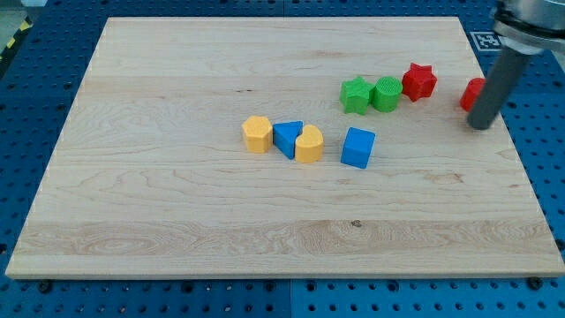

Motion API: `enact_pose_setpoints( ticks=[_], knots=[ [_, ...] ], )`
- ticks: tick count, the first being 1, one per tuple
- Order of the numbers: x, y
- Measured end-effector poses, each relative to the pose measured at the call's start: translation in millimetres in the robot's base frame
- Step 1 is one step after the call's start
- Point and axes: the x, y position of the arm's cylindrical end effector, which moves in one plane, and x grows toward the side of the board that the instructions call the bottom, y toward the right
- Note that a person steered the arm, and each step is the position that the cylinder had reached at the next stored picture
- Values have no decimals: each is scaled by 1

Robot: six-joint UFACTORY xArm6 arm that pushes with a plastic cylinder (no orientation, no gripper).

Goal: Push the red star in between the red circle and green circle

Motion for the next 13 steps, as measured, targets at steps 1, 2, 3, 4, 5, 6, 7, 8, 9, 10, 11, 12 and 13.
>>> enact_pose_setpoints(
  ticks=[1,2,3,4,5,6,7,8,9,10,11,12,13],
  knots=[
    [4,6],
    [4,-36],
    [4,-90],
    [4,-151],
    [0,-223],
    [-47,-262],
    [-91,-258],
    [-112,-213],
    [-114,-152],
    [-114,-101],
    [-104,-72],
    [-81,-57],
    [-73,-57]
  ],
)
